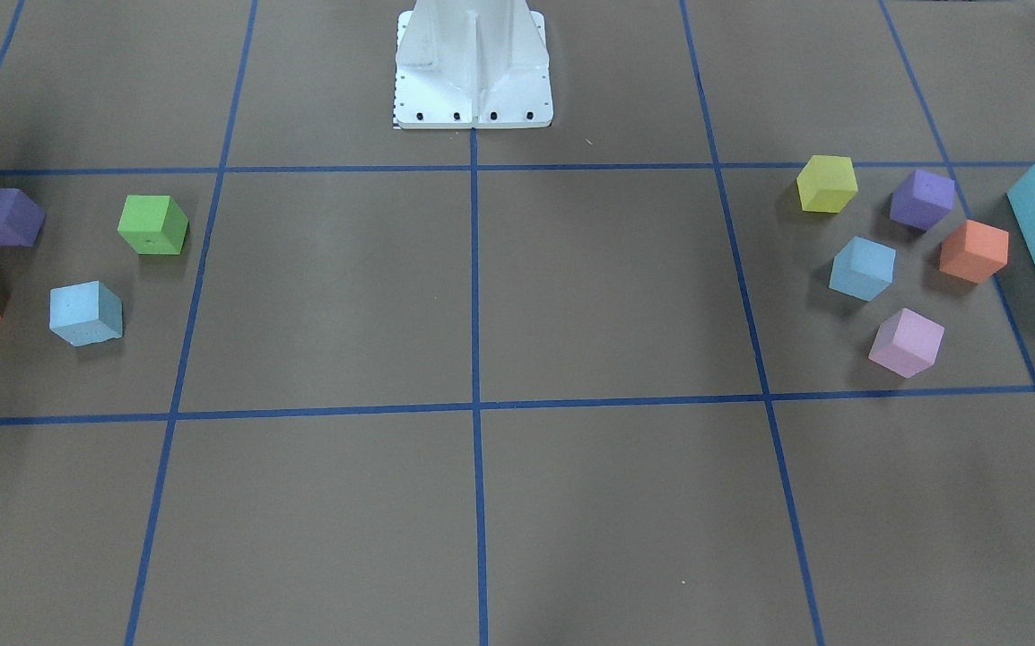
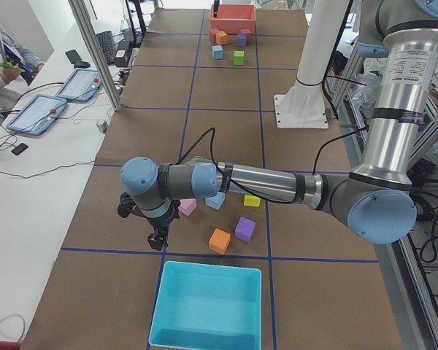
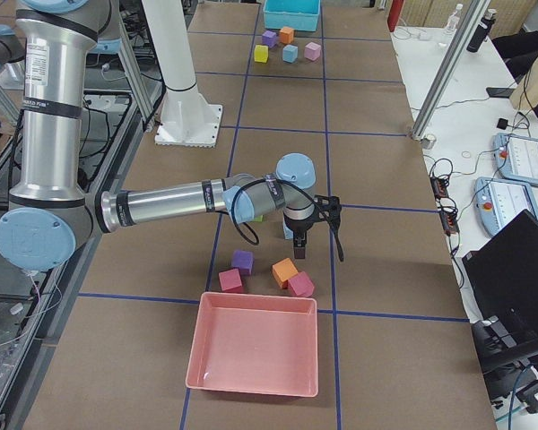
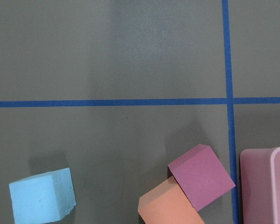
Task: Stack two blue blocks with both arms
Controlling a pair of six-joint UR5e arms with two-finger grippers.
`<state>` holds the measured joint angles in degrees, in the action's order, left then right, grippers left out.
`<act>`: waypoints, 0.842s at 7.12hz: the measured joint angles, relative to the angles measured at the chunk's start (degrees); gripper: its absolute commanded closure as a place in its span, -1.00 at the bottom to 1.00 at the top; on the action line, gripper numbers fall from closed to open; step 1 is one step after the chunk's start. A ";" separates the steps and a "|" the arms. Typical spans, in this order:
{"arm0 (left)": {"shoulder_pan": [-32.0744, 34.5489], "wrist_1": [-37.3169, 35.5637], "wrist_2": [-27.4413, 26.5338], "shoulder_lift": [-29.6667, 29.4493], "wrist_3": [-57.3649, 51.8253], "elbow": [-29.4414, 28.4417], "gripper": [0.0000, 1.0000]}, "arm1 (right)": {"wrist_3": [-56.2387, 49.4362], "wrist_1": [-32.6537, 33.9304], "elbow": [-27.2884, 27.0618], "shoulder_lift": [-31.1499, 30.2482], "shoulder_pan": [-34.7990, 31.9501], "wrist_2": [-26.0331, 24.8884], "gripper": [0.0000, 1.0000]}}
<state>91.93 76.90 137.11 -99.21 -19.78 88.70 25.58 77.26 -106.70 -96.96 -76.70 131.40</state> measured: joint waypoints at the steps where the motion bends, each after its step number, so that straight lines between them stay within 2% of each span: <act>1: 0.00 0.00 0.00 -0.01 0.00 0.00 -1.00 | 0.00 0.00 -0.01 0.25 0.31 -0.31 -1.00; 3: -0.60 0.19 -0.04 -0.15 1.66 0.60 -1.00 | 0.00 0.04 0.37 1.24 2.33 -1.56 -1.00; 6: -6.29 2.18 -0.61 -0.13 15.51 6.01 -1.00 | -0.02 0.11 1.99 2.36 5.50 -1.54 -1.00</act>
<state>85.65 79.08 136.50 -99.34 -4.27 94.71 25.55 77.36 -104.71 -94.60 -71.20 129.86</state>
